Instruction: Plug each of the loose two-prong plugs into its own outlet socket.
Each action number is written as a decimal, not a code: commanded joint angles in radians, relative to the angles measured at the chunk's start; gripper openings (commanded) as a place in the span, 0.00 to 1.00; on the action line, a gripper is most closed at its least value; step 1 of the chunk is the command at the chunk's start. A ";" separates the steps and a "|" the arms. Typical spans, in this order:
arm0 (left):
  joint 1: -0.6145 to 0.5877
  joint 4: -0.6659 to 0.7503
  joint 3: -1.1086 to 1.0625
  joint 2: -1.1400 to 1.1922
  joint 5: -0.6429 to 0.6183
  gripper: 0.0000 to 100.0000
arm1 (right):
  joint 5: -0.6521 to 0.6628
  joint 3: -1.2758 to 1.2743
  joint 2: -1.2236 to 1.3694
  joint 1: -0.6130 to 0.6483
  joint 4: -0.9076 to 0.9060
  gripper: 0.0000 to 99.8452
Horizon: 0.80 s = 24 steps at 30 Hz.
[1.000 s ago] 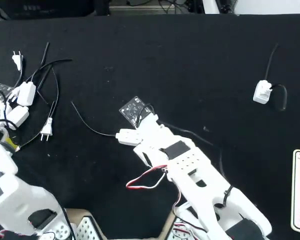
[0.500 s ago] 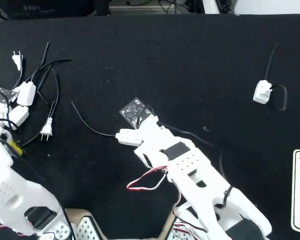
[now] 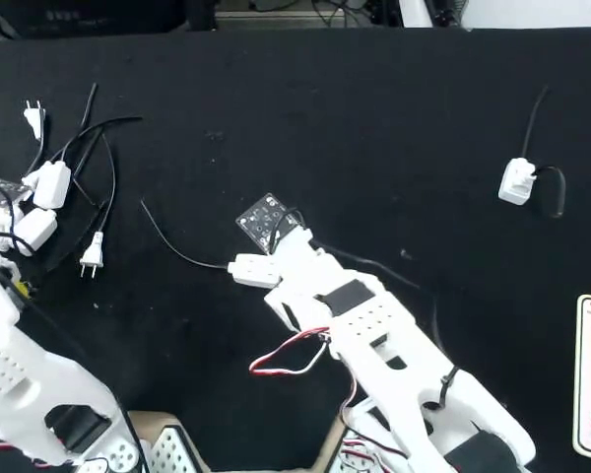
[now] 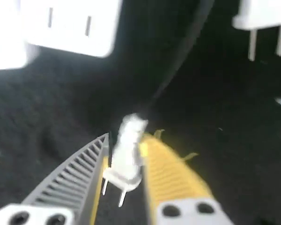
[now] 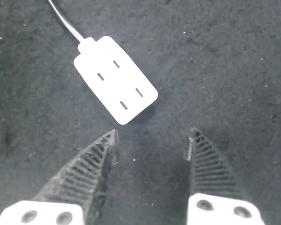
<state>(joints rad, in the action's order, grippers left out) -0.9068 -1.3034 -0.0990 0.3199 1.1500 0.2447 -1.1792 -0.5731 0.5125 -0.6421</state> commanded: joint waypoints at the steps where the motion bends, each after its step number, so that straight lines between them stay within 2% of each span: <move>1: -0.007 -0.141 0.127 -0.018 0.008 0.03 | 0.000 0.005 -0.041 -0.025 0.025 0.22; 10: -0.025 -0.450 0.358 -0.018 0.006 0.03 | -0.002 0.004 -0.041 -0.025 0.025 0.22; 19: -0.108 -0.456 0.360 -0.295 -0.015 0.03 | -0.006 0.007 -0.041 -0.026 0.025 0.22; 21: -0.079 -0.456 0.308 -0.368 -0.075 0.03 | -0.006 0.007 -0.041 -0.026 0.025 0.22; 24: 0.036 -0.454 0.183 -0.473 -0.209 0.03 | -0.006 0.008 -0.041 -0.028 0.025 0.22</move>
<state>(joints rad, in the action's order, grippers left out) -0.9682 -1.7438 0.1634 -0.0315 1.0549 0.2447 -1.1792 -0.5731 0.5125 -0.6421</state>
